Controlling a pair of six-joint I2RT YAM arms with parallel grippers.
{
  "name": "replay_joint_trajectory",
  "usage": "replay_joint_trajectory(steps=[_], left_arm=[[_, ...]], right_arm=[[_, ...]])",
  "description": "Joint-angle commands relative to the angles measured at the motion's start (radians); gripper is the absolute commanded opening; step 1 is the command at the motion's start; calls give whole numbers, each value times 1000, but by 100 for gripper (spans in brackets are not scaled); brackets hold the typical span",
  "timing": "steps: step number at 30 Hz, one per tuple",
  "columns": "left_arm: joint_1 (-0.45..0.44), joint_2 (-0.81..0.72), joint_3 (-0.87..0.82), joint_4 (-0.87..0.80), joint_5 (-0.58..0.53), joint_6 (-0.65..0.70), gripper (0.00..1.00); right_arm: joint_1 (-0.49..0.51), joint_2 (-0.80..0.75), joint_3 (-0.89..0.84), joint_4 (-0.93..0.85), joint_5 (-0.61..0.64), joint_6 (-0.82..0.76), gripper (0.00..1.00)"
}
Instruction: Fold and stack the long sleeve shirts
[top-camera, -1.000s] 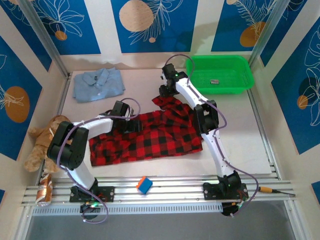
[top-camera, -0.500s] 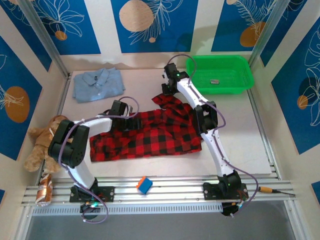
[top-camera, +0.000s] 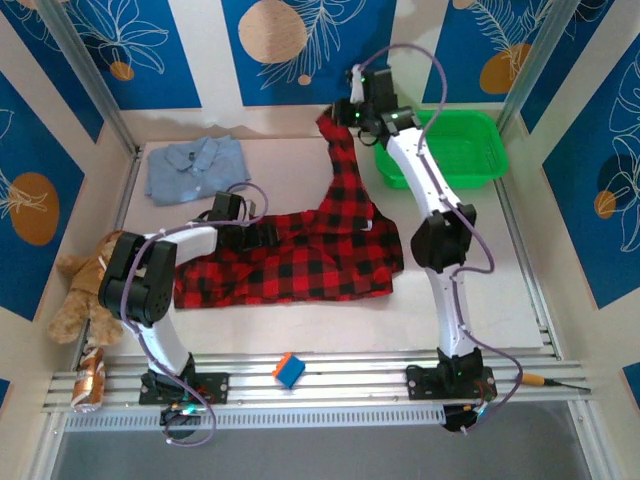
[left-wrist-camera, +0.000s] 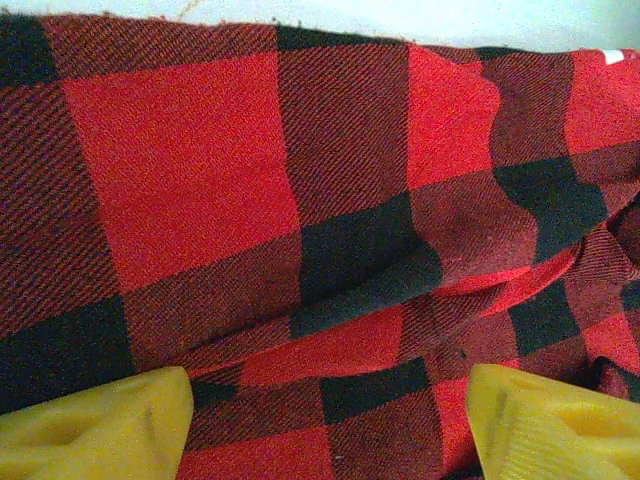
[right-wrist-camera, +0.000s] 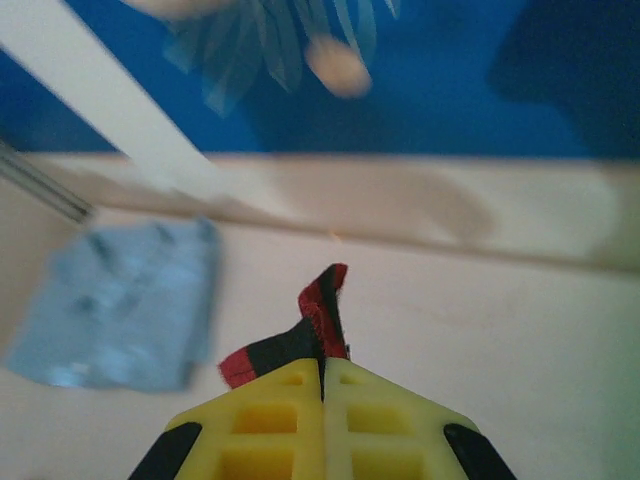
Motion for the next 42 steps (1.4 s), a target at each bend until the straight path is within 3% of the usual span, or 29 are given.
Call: replay_joint_trajectory(steps=[1, 6, 17, 23, 29, 38, 42], left_arm=[[13, -73, 33, -26, 37, -28, 77], [16, -178, 50, -54, 55, -55, 81], [54, -407, 38, -225, 13, -39, 87], [64, -514, -2, -274, 3, -29, 87], [70, -598, -35, -307, 19, -40, 88], [71, -668, -139, -336, 13, -55, 88], [71, -689, -197, -320, 34, -83, 88]], right_arm=[[41, -95, -65, 88, -137, -46, 0], [90, -128, -81, 59, -125, -114, 0], [175, -195, -197, 16, -21, -109, 0], [259, -343, -445, 66, 107, -153, 0], [334, -514, -758, 175, 156, -121, 0], [472, -660, -1164, 312, 215, 116, 0], [546, -681, -1296, 336, 298, 240, 0]])
